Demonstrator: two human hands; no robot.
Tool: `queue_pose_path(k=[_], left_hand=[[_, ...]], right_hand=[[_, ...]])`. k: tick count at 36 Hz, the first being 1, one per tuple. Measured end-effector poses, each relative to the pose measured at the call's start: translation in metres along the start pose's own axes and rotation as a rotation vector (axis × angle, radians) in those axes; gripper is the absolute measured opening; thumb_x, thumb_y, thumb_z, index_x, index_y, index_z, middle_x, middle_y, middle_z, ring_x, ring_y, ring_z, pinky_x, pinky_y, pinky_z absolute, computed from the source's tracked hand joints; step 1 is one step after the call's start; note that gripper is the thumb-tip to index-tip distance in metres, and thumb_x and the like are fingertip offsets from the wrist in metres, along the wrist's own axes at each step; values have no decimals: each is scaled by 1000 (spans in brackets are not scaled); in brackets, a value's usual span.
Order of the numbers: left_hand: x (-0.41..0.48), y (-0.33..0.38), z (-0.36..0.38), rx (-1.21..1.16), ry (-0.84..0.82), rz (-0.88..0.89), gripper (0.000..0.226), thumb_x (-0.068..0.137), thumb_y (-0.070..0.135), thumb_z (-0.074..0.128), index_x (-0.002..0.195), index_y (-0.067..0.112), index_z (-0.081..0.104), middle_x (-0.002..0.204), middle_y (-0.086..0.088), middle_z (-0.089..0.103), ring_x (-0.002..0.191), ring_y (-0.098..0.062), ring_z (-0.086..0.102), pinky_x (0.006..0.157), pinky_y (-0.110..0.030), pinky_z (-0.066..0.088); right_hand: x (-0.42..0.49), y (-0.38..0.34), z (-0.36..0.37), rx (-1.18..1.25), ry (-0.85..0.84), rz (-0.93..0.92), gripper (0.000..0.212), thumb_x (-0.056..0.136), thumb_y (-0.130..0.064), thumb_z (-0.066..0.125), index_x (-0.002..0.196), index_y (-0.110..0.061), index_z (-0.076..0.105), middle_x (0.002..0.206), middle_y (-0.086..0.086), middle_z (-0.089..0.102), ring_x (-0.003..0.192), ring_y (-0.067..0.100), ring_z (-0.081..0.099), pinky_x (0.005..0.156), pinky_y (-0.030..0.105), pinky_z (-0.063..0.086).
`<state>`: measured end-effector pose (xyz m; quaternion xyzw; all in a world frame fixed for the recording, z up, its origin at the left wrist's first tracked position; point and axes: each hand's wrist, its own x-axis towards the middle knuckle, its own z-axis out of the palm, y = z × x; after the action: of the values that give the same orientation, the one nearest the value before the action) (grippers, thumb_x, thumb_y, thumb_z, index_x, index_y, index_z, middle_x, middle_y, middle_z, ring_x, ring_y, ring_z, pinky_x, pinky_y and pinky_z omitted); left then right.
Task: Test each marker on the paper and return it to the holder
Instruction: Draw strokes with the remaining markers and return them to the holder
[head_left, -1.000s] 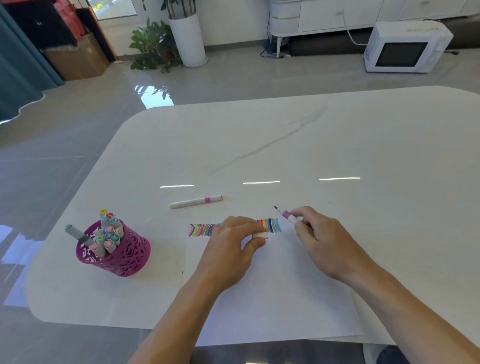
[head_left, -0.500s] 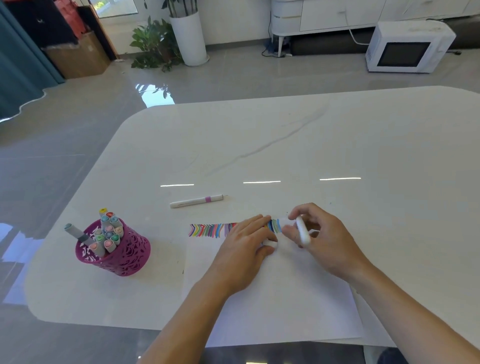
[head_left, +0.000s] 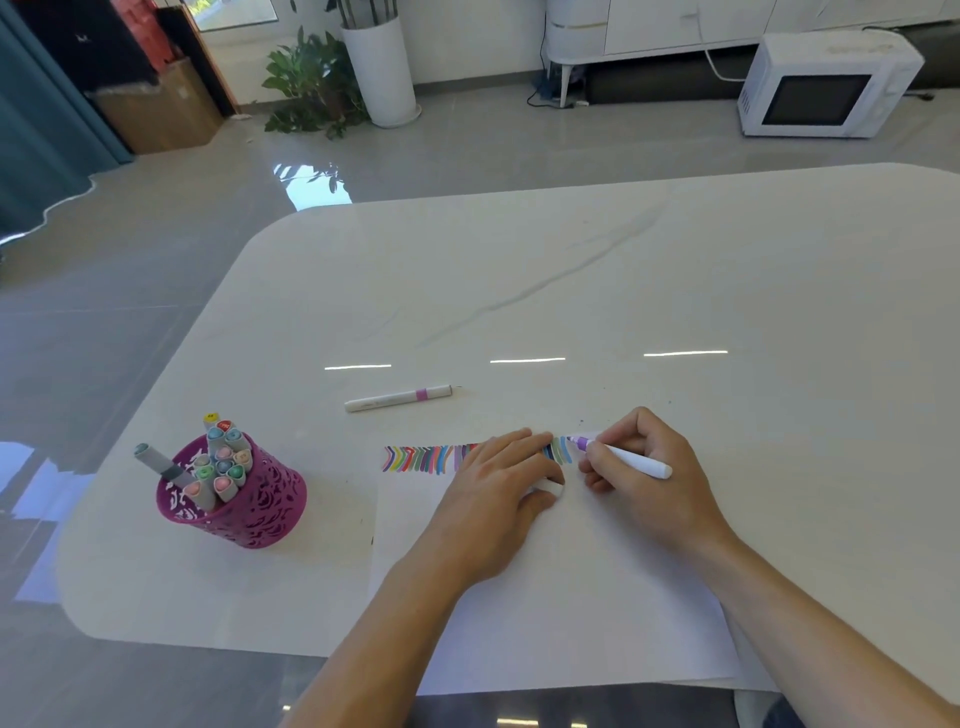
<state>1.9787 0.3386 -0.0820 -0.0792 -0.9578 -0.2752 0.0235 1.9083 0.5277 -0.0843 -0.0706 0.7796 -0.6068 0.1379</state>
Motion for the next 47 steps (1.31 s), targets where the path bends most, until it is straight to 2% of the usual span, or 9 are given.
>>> queue_pose_path(k=[5,9,16,21,26,30,35,43,47], left_hand=[[0,-1,1,-6,-14,-15,17,98,21,61,112,22,68,148,12,48,144,-13,32,116,-29,24],[1,-1,0,1,-19,-22,16,98,23,60,113,24,67,149,13,47,144,-12,31,116,-25,23],[2,0,0,16,-26,-34,17,98,24,59,113,27,67,150,16,45,145,-10,30,116,-25,24],[2,-1,1,21,-27,-35,18,98,25,59,114,28,66,150,18,45,144,-9,30,116,-23,24],[2,-1,1,22,-30,-42,18,98,25,60,114,28,66,150,18,45,143,-8,30,114,-19,22],[2,-1,-1,23,-33,-48,17,98,25,60,113,29,67,150,19,45,143,-7,30,111,-12,15],[2,0,-2,26,-40,-55,18,98,26,59,114,29,67,150,19,45,144,-7,29,110,-10,13],[3,0,0,-45,-51,-119,19,97,25,62,113,31,68,150,20,45,144,-3,28,113,-13,17],[3,-1,-3,-224,-35,-230,21,95,27,64,113,36,70,144,25,50,138,7,33,112,-15,26]], right_hand=[[0,0,2,-15,0,9,22,75,-47,70,80,-28,61,78,2,78,72,22,76,78,52,62],[1,1,3,-33,-6,16,23,75,-50,69,80,-29,61,77,2,77,72,22,75,77,54,62],[4,5,2,-75,-8,15,17,81,-33,71,77,-24,58,73,5,76,71,29,73,73,56,60],[6,4,2,-73,-17,25,18,77,-28,70,73,-20,55,69,6,75,64,25,71,62,42,58],[8,7,1,-71,-20,43,21,85,-13,72,78,-7,54,66,7,74,56,17,66,54,31,54],[7,3,2,-47,-11,60,23,72,-24,69,74,-9,51,63,8,72,53,17,64,50,25,50],[7,2,2,-70,3,65,23,67,-28,66,69,-13,48,59,9,70,50,18,60,52,35,48],[4,0,1,-67,29,75,23,68,-29,66,73,-12,52,61,7,71,57,20,58,58,38,47],[4,-10,-4,108,43,98,21,71,-26,70,78,-12,56,64,8,69,51,17,53,49,24,44]])
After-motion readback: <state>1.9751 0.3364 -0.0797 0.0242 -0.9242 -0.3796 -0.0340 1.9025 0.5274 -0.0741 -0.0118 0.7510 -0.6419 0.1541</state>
